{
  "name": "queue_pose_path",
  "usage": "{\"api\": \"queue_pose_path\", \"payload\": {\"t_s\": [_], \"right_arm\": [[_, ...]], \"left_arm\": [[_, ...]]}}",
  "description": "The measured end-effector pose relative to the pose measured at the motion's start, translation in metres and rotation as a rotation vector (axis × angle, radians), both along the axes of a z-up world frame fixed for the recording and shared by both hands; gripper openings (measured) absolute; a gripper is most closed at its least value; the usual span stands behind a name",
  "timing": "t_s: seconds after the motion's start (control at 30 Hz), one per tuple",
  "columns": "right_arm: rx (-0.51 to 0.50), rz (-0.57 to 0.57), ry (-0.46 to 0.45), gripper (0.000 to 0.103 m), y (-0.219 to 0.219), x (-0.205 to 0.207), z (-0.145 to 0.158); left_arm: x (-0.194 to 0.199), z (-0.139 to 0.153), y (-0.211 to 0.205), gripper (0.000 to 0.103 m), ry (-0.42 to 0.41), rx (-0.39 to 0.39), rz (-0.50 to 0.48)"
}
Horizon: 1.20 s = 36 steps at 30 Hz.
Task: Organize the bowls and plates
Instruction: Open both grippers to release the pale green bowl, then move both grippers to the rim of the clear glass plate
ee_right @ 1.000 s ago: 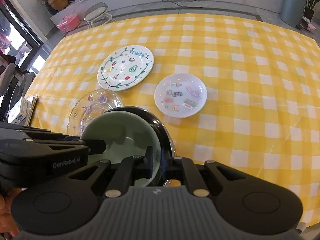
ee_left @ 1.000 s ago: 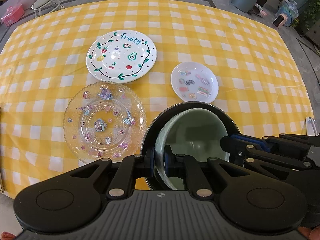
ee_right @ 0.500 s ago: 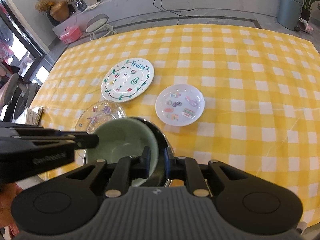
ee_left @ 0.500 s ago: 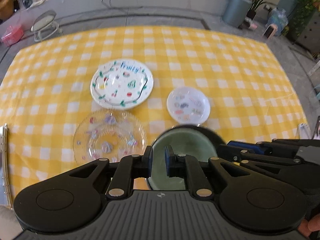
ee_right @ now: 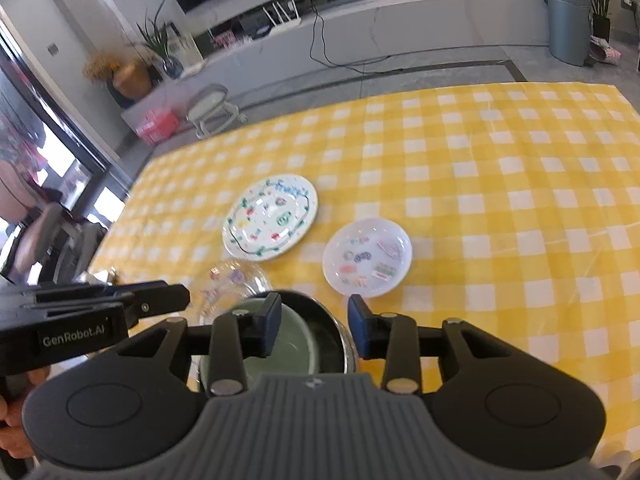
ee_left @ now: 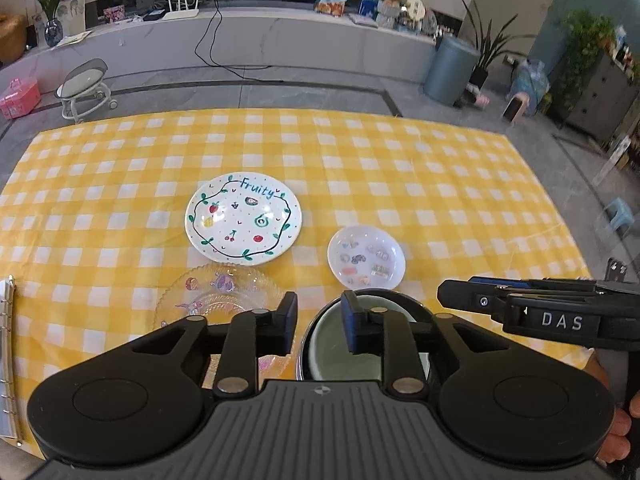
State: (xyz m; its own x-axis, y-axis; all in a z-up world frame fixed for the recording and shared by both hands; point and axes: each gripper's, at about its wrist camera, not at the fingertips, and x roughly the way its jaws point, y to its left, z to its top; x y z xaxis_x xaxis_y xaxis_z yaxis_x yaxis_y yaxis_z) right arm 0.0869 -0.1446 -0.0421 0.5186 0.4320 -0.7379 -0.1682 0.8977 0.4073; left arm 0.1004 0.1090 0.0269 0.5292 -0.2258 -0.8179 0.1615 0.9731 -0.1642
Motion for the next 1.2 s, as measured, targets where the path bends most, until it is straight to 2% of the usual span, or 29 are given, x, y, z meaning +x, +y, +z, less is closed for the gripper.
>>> {"api": "queue_pose_path", "payload": {"t_s": [0.1, 0.17, 0.2, 0.23, 0.3, 0.43, 0.53, 0.7, 1.0, 1.2], "right_arm": [[0.029, 0.0, 0.005, 0.039, 0.0, 0.0, -0.002], [0.01, 0.004, 0.0, 0.039, 0.005, -0.001, -0.004], [-0.013, 0.012, 0.0, 0.038, 0.009, -0.002, -0.005], [-0.027, 0.02, 0.001, 0.03, 0.012, -0.003, -0.007], [-0.032, 0.042, 0.019, 0.022, 0.016, -0.004, -0.013], [-0.059, 0.059, 0.051, 0.015, 0.022, -0.006, -0.024], [-0.073, 0.062, 0.062, 0.009, 0.023, -0.006, -0.029], [-0.094, 0.054, 0.071, 0.002, 0.023, -0.006, -0.033], [-0.096, 0.043, 0.083, 0.002, 0.017, -0.007, -0.034], [-0.08, 0.051, 0.035, 0.008, 0.019, -0.014, -0.023]], "left_arm": [[-0.003, -0.003, 0.007, 0.034, -0.01, -0.029, 0.007], [-0.005, -0.008, 0.007, 0.034, 0.001, -0.029, -0.004], [-0.006, -0.012, 0.006, 0.032, 0.012, -0.023, -0.009], [-0.007, -0.017, 0.004, 0.026, 0.023, -0.018, -0.012], [-0.009, -0.027, 0.002, 0.023, 0.046, -0.014, -0.021], [-0.012, -0.042, -0.002, 0.011, 0.079, -0.003, -0.029], [-0.014, -0.044, -0.003, 0.005, 0.06, 0.015, -0.027], [-0.011, -0.046, -0.003, 0.003, 0.084, 0.001, -0.018], [-0.012, -0.049, -0.005, 0.003, 0.093, -0.016, -0.012], [-0.014, -0.034, 0.004, 0.016, 0.042, -0.033, 0.002]]}}
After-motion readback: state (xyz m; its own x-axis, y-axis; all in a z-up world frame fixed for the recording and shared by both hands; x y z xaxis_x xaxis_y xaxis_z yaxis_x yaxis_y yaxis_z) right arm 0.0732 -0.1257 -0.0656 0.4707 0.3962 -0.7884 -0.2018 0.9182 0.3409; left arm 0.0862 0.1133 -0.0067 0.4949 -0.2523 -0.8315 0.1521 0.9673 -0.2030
